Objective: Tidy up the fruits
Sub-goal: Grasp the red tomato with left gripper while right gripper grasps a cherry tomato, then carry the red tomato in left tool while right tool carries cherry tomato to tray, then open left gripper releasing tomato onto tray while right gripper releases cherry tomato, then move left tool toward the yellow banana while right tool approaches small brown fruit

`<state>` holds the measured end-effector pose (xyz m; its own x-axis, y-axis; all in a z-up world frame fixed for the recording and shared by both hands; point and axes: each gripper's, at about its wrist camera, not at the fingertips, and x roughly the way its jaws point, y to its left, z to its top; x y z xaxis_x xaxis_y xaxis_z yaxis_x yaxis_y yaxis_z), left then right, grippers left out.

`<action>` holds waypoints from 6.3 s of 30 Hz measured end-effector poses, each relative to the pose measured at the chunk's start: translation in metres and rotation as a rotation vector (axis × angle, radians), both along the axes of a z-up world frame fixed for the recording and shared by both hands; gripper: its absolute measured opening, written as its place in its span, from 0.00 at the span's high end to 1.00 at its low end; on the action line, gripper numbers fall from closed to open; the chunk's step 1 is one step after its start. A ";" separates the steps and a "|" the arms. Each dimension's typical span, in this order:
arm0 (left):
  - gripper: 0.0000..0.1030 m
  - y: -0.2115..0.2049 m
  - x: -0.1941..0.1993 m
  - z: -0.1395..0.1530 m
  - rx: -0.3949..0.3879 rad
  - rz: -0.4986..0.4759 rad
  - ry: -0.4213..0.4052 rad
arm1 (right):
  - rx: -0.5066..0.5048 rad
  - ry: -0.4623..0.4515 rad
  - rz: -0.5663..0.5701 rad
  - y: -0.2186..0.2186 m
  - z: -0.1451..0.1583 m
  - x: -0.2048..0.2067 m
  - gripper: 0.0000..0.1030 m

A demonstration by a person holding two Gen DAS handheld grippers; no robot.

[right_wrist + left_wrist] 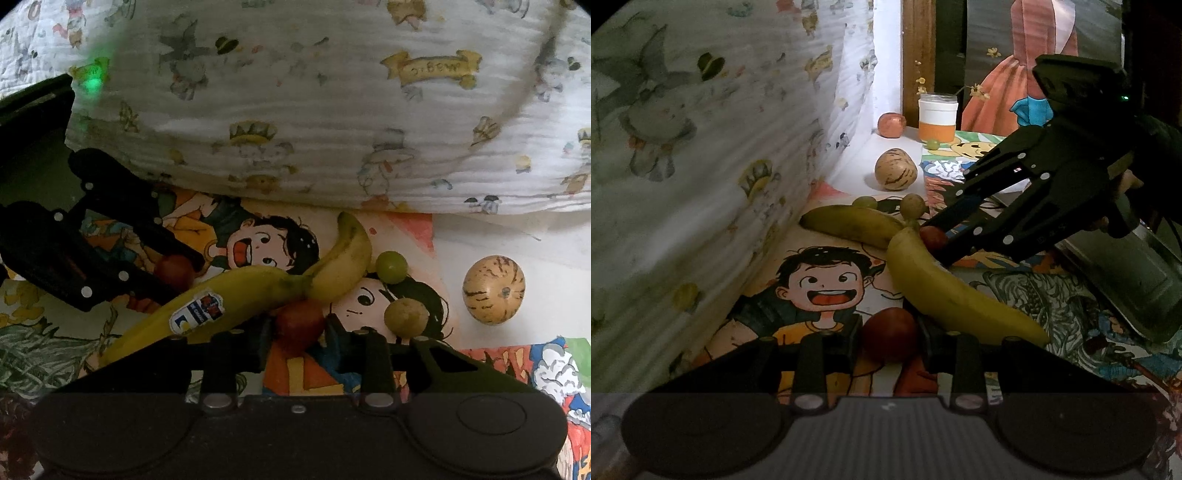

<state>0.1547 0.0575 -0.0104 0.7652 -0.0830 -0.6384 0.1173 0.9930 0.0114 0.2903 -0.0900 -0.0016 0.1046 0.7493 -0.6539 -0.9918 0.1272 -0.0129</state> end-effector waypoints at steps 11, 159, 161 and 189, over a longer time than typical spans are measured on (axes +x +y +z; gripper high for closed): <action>0.66 0.002 -0.003 0.003 -0.041 0.059 0.021 | 0.037 0.000 -0.110 -0.008 0.000 -0.016 0.69; 0.00 0.002 -0.046 0.018 -0.153 0.250 0.143 | -0.027 0.129 -0.813 -0.116 0.024 -0.184 0.01; 0.00 0.003 -0.044 0.018 -0.156 0.252 0.141 | -0.022 0.106 -0.802 -0.115 0.030 -0.180 0.01; 0.09 -0.016 0.036 0.014 -0.230 0.181 0.109 | 0.072 0.006 -0.654 -0.028 0.056 -0.006 0.13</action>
